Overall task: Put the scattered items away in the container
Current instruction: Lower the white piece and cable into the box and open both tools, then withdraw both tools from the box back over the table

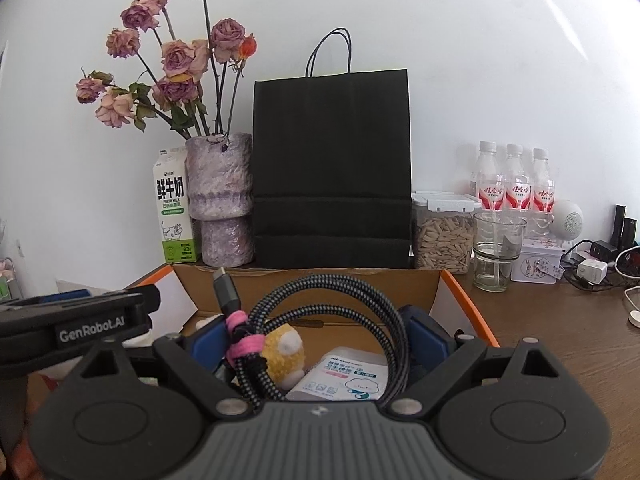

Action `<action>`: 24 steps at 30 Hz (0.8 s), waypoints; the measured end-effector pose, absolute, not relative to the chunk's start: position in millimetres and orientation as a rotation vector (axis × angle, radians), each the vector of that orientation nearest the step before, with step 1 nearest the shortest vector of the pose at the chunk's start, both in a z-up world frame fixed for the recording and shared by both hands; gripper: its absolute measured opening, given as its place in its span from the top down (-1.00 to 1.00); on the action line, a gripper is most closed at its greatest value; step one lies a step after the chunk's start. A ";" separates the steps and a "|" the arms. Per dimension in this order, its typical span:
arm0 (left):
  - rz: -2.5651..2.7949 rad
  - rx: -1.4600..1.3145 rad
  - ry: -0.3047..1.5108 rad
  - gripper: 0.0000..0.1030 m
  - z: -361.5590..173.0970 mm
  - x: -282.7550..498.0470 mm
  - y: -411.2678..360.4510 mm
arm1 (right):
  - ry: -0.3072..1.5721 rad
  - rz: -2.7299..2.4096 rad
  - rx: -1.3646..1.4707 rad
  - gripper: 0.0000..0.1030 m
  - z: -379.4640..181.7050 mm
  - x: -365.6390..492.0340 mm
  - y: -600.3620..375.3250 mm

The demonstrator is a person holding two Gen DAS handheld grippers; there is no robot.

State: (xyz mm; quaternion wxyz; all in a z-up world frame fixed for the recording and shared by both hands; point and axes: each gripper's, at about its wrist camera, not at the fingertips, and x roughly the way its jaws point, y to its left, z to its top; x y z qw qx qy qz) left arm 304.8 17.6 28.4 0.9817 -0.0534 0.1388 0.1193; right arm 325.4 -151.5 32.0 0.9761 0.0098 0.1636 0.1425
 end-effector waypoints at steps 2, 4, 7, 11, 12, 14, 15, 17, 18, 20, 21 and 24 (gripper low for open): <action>0.246 -0.129 0.248 -0.97 32.7 299.2 21.1 | 0.308 0.283 0.045 -0.97 35.1 322.3 -156.8; 0.240 -0.148 0.209 -1.00 35.5 293.2 23.9 | 0.291 0.273 0.060 -1.00 38.7 319.5 -160.4; 0.215 -0.160 0.185 -1.00 37.9 288.0 23.2 | 0.278 0.268 0.055 -1.00 42.0 315.1 -161.1; 0.214 -0.145 0.157 -1.00 39.6 284.2 18.4 | 0.256 0.264 0.035 -1.00 43.9 308.8 -159.0; 0.213 -0.147 0.154 -1.00 40.1 283.8 18.3 | 0.254 0.264 0.033 -1.00 44.6 308.0 -158.8; 0.209 -0.153 0.148 -1.00 40.5 282.2 18.5 | 0.249 0.263 0.035 -1.00 45.5 305.8 -159.1; 0.208 -0.155 0.146 -1.00 40.7 281.8 18.7 | 0.247 0.261 0.035 -1.00 45.9 305.1 -159.4; 0.209 -0.160 0.143 -1.00 41.5 280.7 18.9 | 0.243 0.254 0.036 -1.00 46.6 303.3 -160.1; 0.207 -0.163 0.140 -1.00 41.7 279.9 19.0 | 0.242 0.254 0.038 -1.00 46.9 302.9 -160.7; 0.205 -0.168 0.134 -1.00 42.2 278.0 19.0 | 0.244 0.250 0.040 -1.00 47.1 302.1 -161.2; 0.203 -0.168 0.133 -1.00 42.6 277.4 18.8 | 0.245 0.247 0.039 -1.00 47.3 301.7 -161.3; 0.196 -0.174 0.127 -1.00 43.1 274.2 19.0 | 0.246 0.246 0.032 -1.00 47.3 299.9 -161.3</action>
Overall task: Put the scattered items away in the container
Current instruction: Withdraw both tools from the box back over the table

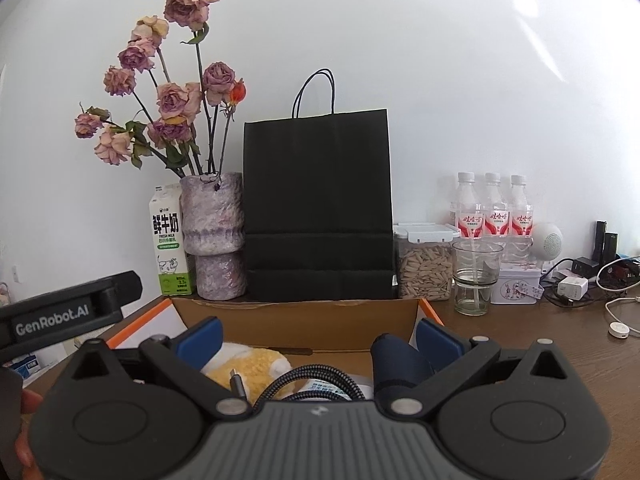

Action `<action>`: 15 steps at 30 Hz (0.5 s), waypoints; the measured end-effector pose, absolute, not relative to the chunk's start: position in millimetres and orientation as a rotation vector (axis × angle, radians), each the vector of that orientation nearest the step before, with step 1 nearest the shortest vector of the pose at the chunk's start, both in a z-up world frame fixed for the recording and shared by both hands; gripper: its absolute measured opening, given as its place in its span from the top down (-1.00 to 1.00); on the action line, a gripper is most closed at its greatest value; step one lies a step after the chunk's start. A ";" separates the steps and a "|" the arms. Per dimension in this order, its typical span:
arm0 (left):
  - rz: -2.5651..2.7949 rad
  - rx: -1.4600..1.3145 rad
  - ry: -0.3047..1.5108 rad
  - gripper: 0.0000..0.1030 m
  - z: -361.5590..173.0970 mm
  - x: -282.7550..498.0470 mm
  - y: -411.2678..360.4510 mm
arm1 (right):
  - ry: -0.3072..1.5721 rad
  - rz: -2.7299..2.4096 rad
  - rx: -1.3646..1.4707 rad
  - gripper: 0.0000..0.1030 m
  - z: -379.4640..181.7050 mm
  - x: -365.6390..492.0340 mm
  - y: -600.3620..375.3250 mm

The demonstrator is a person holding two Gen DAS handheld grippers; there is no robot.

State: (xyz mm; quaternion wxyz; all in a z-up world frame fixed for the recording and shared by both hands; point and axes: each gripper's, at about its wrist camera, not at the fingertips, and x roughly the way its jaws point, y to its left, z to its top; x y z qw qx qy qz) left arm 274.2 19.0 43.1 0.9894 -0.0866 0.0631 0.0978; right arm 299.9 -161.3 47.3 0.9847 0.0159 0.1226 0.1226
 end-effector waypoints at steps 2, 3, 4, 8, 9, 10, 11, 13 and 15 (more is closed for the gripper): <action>0.189 -0.180 0.121 -1.00 44.0 271.9 19.2 | 0.248 0.248 0.024 -1.00 47.9 298.6 -160.9; 0.186 -0.183 0.117 -1.00 44.6 270.5 19.4 | 0.246 0.247 0.022 -1.00 48.2 297.4 -160.7; 0.184 -0.185 0.112 -1.00 45.5 269.1 19.4 | 0.245 0.248 0.020 -1.00 48.4 296.4 -160.6; 0.175 -0.190 0.099 -1.00 47.3 264.1 19.0 | 0.238 0.248 0.010 -1.00 50.4 291.6 -159.5; 0.175 -0.189 0.097 -1.00 47.2 263.2 18.5 | 0.236 0.247 0.005 -1.00 50.3 290.7 -159.2; 0.172 -0.187 0.095 -1.00 46.8 262.2 18.0 | 0.234 0.246 0.001 -1.00 50.3 289.5 -158.8; 0.171 -0.186 0.093 -1.00 46.4 261.7 17.4 | 0.234 0.245 -0.004 -1.00 50.1 288.9 -158.6; 0.173 -0.182 0.092 -1.00 45.4 260.6 16.3 | 0.234 0.241 -0.010 -1.00 49.2 288.0 -158.8; 0.173 -0.186 0.087 -1.00 44.8 259.1 16.0 | 0.236 0.236 -0.015 -1.00 48.8 286.8 -159.7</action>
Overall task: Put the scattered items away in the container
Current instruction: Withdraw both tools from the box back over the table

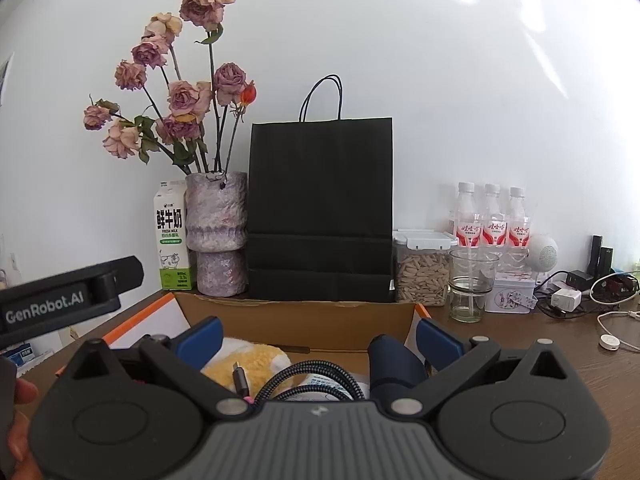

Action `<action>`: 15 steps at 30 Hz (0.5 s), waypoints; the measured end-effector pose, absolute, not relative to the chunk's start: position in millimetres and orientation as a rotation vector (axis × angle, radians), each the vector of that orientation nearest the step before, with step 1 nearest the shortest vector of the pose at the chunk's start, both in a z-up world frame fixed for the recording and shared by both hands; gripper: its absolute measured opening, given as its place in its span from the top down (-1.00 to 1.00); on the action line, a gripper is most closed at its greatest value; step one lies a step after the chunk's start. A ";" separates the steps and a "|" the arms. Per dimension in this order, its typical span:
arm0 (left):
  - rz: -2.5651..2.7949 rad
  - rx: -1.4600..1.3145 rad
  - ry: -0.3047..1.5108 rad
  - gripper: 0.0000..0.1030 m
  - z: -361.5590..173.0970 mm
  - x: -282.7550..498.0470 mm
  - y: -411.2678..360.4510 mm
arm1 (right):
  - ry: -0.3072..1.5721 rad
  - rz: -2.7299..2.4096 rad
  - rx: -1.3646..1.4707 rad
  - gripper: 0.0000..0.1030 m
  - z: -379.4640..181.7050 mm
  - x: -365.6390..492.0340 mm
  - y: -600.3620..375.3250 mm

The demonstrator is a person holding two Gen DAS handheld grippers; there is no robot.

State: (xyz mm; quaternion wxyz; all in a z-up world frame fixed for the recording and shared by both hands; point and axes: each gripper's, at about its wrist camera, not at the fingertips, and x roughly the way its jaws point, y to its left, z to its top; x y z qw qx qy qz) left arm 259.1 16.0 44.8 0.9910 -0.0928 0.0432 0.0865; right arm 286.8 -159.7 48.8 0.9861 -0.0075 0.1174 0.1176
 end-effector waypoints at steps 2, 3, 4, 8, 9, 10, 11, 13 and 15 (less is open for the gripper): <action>0.172 -0.194 0.063 -1.00 43.6 254.8 15.9 | 0.238 0.230 -0.020 -1.00 48.5 285.4 -160.5; 0.172 -0.194 0.054 -1.00 43.3 252.9 15.7 | 0.240 0.226 -0.024 -1.00 48.1 284.5 -160.8; 0.174 -0.190 0.049 -1.00 42.9 250.7 15.4 | 0.244 0.221 -0.031 -1.00 47.4 283.7 -161.1; 0.177 -0.181 0.072 -1.00 38.4 246.2 15.1 | 0.250 0.218 -0.054 -1.00 44.6 279.2 -163.1; 0.179 -0.179 0.081 -1.00 37.1 245.1 15.0 | 0.250 0.220 -0.058 -1.00 43.8 277.6 -164.0; 0.181 -0.179 0.086 -1.00 35.6 243.1 15.1 | 0.251 0.220 -0.060 -1.00 42.9 275.8 -164.8; 0.183 -0.180 0.089 -1.00 34.2 240.7 15.3 | 0.251 0.222 -0.062 -1.00 41.2 273.6 -165.9; 0.181 -0.175 0.093 -1.00 32.3 235.3 15.1 | 0.251 0.225 -0.068 -1.00 37.4 269.0 -167.9; 0.178 -0.160 0.101 -1.00 30.4 231.6 14.1 | 0.254 0.223 -0.081 -1.00 33.7 264.1 -168.8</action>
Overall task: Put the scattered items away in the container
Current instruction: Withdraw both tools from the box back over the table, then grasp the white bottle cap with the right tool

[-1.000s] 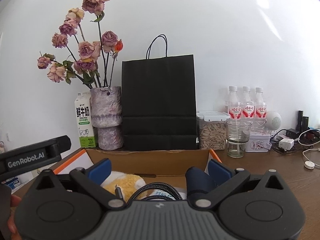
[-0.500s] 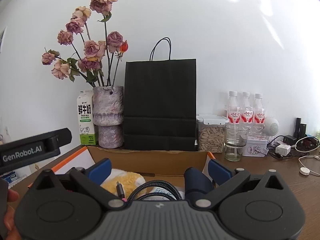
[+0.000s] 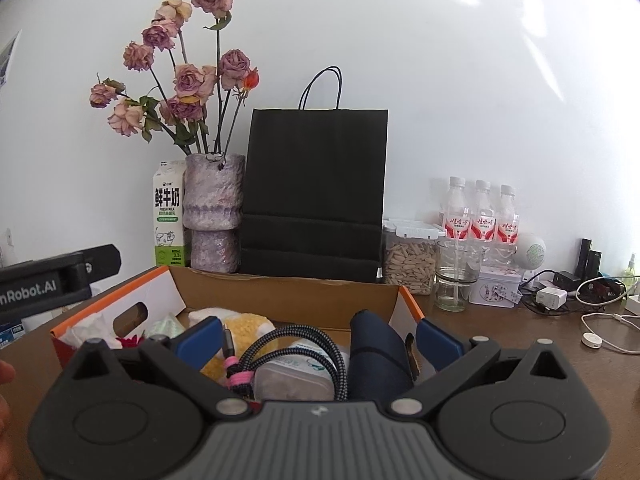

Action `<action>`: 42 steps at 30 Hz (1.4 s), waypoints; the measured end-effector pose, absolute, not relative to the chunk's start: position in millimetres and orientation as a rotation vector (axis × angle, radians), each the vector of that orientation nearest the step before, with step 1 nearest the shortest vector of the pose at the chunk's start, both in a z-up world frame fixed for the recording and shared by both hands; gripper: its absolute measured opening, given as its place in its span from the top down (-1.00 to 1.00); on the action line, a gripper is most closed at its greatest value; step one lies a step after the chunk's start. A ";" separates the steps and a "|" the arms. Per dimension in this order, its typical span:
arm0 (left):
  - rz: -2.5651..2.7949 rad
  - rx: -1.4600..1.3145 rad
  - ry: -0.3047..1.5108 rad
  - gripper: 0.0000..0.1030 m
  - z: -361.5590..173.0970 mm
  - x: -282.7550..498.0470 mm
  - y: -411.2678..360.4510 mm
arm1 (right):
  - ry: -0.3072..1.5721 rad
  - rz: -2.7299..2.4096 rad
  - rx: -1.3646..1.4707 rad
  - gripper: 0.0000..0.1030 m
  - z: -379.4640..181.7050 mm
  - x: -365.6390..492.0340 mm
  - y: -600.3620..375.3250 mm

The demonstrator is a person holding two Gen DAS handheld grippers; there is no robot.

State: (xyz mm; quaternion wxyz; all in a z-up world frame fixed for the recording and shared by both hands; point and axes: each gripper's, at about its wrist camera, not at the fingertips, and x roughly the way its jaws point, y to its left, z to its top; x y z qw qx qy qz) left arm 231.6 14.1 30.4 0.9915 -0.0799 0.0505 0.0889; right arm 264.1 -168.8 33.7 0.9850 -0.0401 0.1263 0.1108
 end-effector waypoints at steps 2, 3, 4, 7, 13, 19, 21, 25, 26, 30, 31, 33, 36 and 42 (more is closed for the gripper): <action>0.181 -0.147 0.113 -1.00 28.2 227.9 12.9 | 0.256 0.218 -0.089 -1.00 29.9 259.5 -169.8; 0.180 -0.143 0.117 -1.00 27.2 226.0 12.5 | 0.259 0.217 -0.091 -1.00 28.3 257.4 -170.6; 0.179 -0.138 0.121 -1.00 26.4 223.9 11.8 | 0.261 0.217 -0.092 -1.00 26.3 254.9 -171.8; 0.181 -0.125 0.128 -1.00 24.0 218.1 11.0 | 0.273 0.210 -0.092 -1.00 21.6 249.5 -174.9; 0.184 -0.098 0.163 -1.00 19.3 208.9 9.3 | 0.286 0.207 -0.093 -1.00 15.9 237.4 -181.2; 0.203 -0.073 0.183 -1.00 14.1 197.7 8.4 | 0.308 0.205 -0.086 -1.00 9.7 225.4 -187.4; 0.206 -0.074 0.200 -1.00 12.2 194.7 9.4 | 0.317 0.206 -0.083 -1.00 7.2 221.2 -189.7; 0.221 -0.069 0.258 -1.00 5.9 192.6 11.1 | 0.346 0.220 -0.091 -1.00 2.9 215.8 -192.5; 0.235 -0.059 0.288 -1.00 3.1 193.7 10.8 | 0.360 0.229 -0.092 -1.00 1.8 215.3 -193.1; 0.243 -0.069 0.374 -1.00 -5.8 194.6 16.8 | 0.417 0.264 -0.092 -1.00 -2.2 213.4 -194.9; 0.239 -0.080 0.384 -1.00 -6.8 193.2 19.2 | 0.430 0.273 -0.089 -1.00 -2.9 213.0 -195.4; 0.237 -0.089 0.401 -1.00 -8.8 191.5 21.8 | 0.449 0.281 -0.081 -1.00 -4.2 212.4 -196.5; 0.238 -0.101 0.424 -1.00 -10.9 190.4 24.9 | 0.502 0.284 -0.081 -1.00 -7.7 216.8 -195.0; 0.231 -0.098 0.467 -1.00 -13.9 194.0 25.7 | 0.625 0.297 -0.074 -0.83 -18.1 237.7 -186.2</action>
